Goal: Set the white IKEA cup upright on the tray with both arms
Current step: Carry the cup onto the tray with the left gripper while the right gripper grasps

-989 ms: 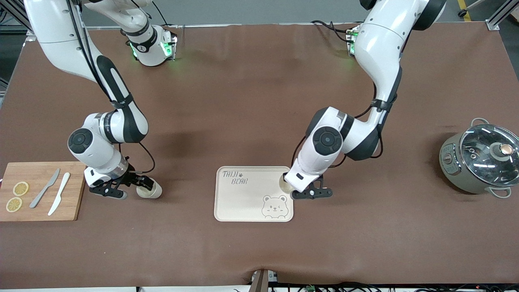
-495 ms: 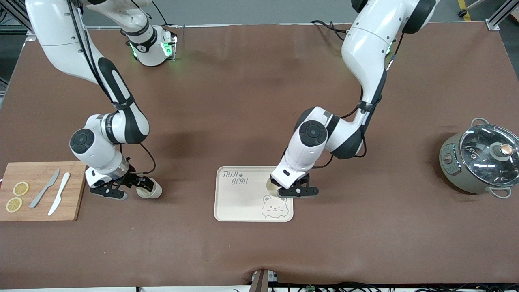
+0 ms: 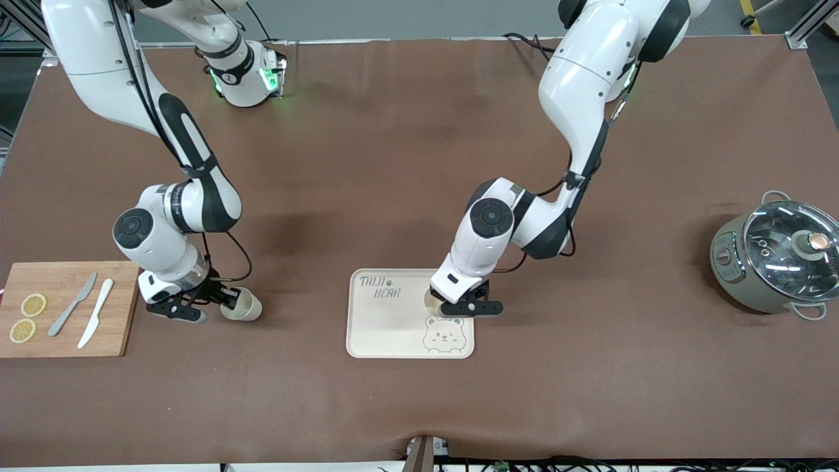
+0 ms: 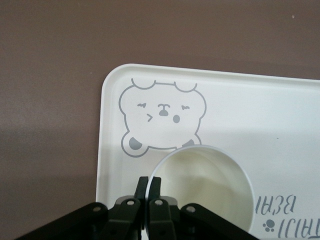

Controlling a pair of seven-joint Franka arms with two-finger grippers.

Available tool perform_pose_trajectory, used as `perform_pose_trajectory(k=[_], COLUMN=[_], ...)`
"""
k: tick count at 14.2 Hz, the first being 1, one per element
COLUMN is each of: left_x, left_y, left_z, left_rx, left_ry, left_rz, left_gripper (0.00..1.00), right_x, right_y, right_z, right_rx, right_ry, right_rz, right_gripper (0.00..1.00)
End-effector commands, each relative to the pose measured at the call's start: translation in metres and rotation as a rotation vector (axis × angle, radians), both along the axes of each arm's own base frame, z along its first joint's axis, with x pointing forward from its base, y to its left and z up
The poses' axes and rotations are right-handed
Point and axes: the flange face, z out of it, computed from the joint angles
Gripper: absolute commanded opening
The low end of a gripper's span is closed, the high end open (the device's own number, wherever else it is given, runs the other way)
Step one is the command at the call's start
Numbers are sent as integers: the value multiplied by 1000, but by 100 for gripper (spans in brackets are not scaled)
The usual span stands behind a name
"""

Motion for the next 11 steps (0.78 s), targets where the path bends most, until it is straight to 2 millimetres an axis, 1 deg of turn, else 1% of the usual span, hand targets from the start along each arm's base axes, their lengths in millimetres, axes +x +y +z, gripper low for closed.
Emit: perform_pose_trajectory(k=[1, 3, 4, 5, 6, 7, 9, 10, 11], left_x=[4, 3, 3, 4, 4, 4, 4, 4, 4], left_y=[-2, -2, -1, 0, 0, 1, 1, 1, 1], left_z=[-2, -5, -6, -7, -8, -9, -9, -9, -9], left_rx=[13, 24, 32, 38, 41, 45, 49, 50, 51], left_ry=[-22, -24, -27, -30, -30, -31, -34, -34, -33], left_rz=[10, 3, -3, -6, -7, -10, -14, -13, -13], left_gripper=[0, 0, 0, 0, 0, 0, 0, 0, 0], right_x=[3, 8, 13, 20, 31, 43, 65, 69, 71], right_y=[3, 5, 9, 18, 24, 33, 57, 65, 73], right_z=[6, 12, 21, 36, 56, 82, 146, 170, 182], right_rx=[14, 17, 20, 26, 36, 44, 62, 72, 85], right_ry=[-10, -14, -7, 13, 45, 77, 113, 115, 113], right_rz=[-41, -37, -33, -27, -54, -84, -130, -159, -183], right_gripper=[0, 0, 0, 0, 0, 0, 0, 0, 0])
